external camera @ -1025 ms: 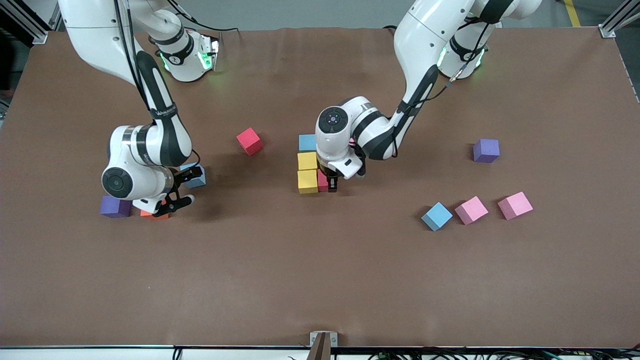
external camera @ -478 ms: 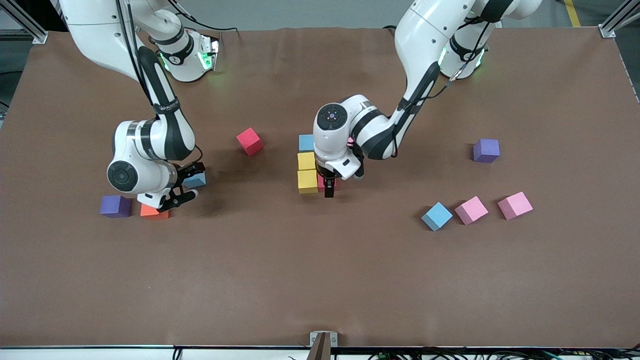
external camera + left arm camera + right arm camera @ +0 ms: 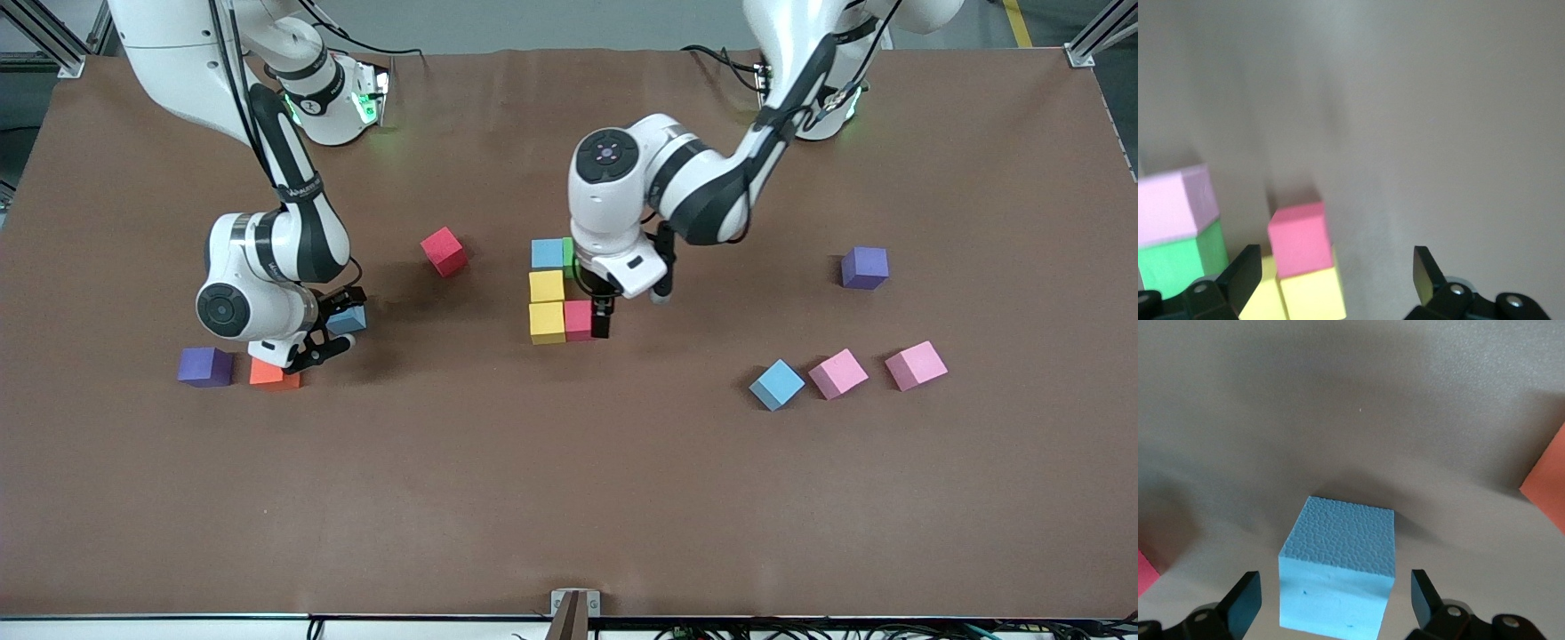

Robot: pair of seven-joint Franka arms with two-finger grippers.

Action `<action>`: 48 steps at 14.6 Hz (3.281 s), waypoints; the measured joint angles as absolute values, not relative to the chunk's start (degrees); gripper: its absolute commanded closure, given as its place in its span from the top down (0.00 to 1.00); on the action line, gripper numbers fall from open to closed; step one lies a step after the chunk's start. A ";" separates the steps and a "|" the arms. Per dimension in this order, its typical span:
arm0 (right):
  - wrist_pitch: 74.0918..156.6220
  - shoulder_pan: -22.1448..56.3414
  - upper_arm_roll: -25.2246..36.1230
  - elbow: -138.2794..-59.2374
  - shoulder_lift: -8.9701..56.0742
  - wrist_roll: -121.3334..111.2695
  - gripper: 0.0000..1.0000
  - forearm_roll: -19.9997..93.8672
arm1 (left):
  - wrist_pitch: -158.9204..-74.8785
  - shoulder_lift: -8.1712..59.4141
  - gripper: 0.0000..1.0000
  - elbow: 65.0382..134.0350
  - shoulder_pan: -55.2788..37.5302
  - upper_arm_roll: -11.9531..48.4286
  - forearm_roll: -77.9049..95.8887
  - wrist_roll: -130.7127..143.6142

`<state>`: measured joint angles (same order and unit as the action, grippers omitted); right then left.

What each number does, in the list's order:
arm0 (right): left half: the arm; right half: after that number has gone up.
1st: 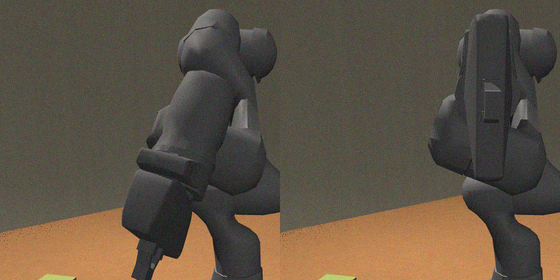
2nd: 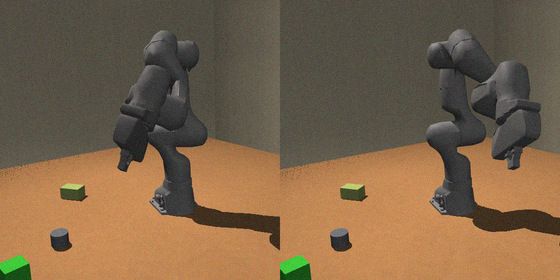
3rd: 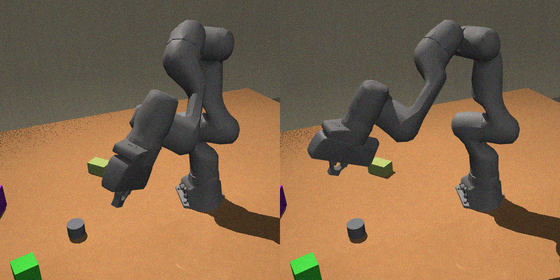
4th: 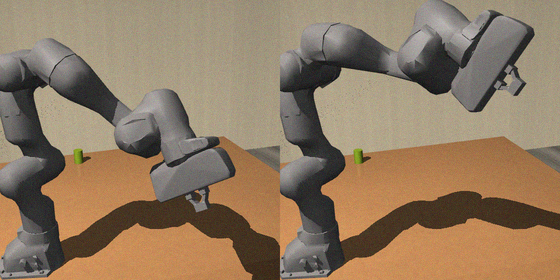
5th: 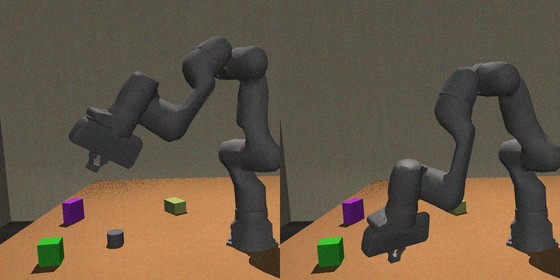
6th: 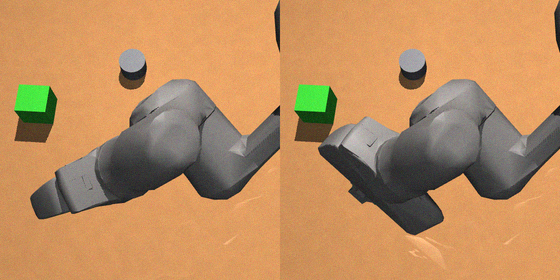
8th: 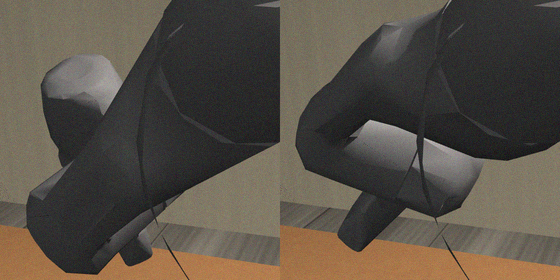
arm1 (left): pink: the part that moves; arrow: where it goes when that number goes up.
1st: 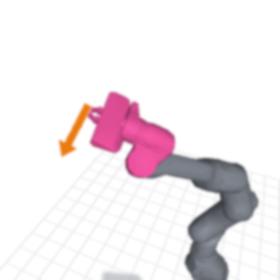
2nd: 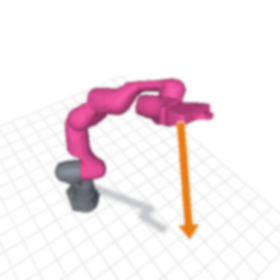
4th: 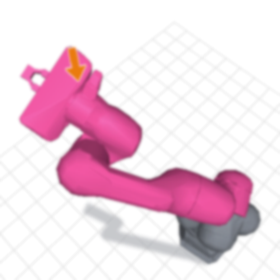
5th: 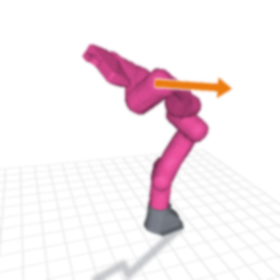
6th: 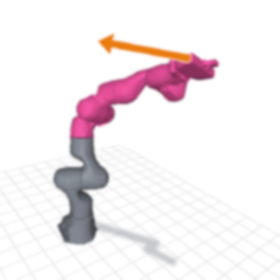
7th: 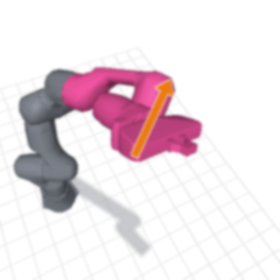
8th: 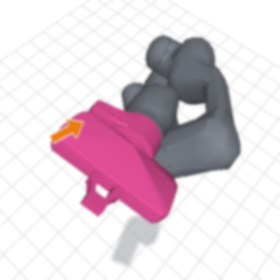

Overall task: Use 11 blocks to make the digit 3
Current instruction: 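Grasp the blue block with the right gripper while the left gripper reaches blue, then grasp another blue block with the left gripper while the right gripper lifts blue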

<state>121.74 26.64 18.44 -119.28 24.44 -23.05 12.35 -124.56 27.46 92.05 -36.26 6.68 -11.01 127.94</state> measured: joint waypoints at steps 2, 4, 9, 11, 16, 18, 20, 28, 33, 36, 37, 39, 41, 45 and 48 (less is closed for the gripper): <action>121.92 26.65 18.42 -119.31 24.44 -23.05 0.83 12.35 | -124.22 26.08 1.00 92.13 -31.10 6.55 -11.03 118.21; 122.27 26.66 18.39 -119.37 24.44 -23.05 0.83 12.35 | -124.22 25.89 1.00 92.29 -25.64 6.51 -11.03 108.55; 122.88 26.68 18.35 -119.48 24.44 -23.05 0.73 12.34 | -124.24 26.86 0.97 92.83 -14.33 6.52 -11.03 85.05; 122.92 26.70 18.32 -119.50 24.44 -23.05 0.69 12.34 | -124.39 29.45 0.97 91.95 -10.15 6.56 -11.02 75.78; 123.27 26.71 18.33 -119.39 24.27 -23.05 0.48 12.31 | -125.09 36.87 0.97 89.21 -6.10 6.78 -11.02 66.95; 123.37 26.71 18.32 -119.02 24.27 -23.02 0.46 12.31 | -125.19 38.33 0.97 88.84 -6.25 7.34 -11.02 66.69; 123.69 26.69 18.35 -117.51 24.27 -22.45 0.46 12.33 | -125.23 39.41 0.97 88.78 -6.51 7.60 -11.02 65.18; 113.03 26.88 18.15 -99.74 27.05 -9.89 0.46 12.99 | -126.11 41.87 0.98 89.52 -6.80 8.08 -10.18 63.77; 104.83 30.95 17.18 -83.47 36.06 5.04 0.45 14.64 | -126.11 42.00 0.86 90.36 -6.69 8.06 -10.14 62.35; 104.87 32.89 14.31 -76.75 41.09 15.42 0.45 17.77 | -126.10 42.02 0.83 90.57 -6.69 8.50 -9.31 62.22; 104.94 33.36 13.56 -74.59 42.70 18.09 0.45 18.51 | -126.10 42.02 0.84 90.71 -6.70 8.65 -8.58 62.21; 104.98 33.96 12.86 -71.20 45.20 21.87 0.45 19.98 | -126.10 42.03 0.77 91.10 -6.70 8.77 -7.78 62.18; 105.35 34.15 12.54 -69.18 46.79 23.49 0.45 22.46 | -126.10 42.03 0.67 91.44 -6.70 8.80 -7.67 62.17; 108.42 34.13 11.27 -66.73 49.31 25.30 0.45 26.24 | -126.11 42.02 0.50 91.55 -6.68 8.81 -7.66 62.16; 111.16 34.51 9.62 -65.47 51.29 26.39 0.45 26.27 | -126.11 41.99 0.50 91.53 -6.68 8.84 -7.65 62.16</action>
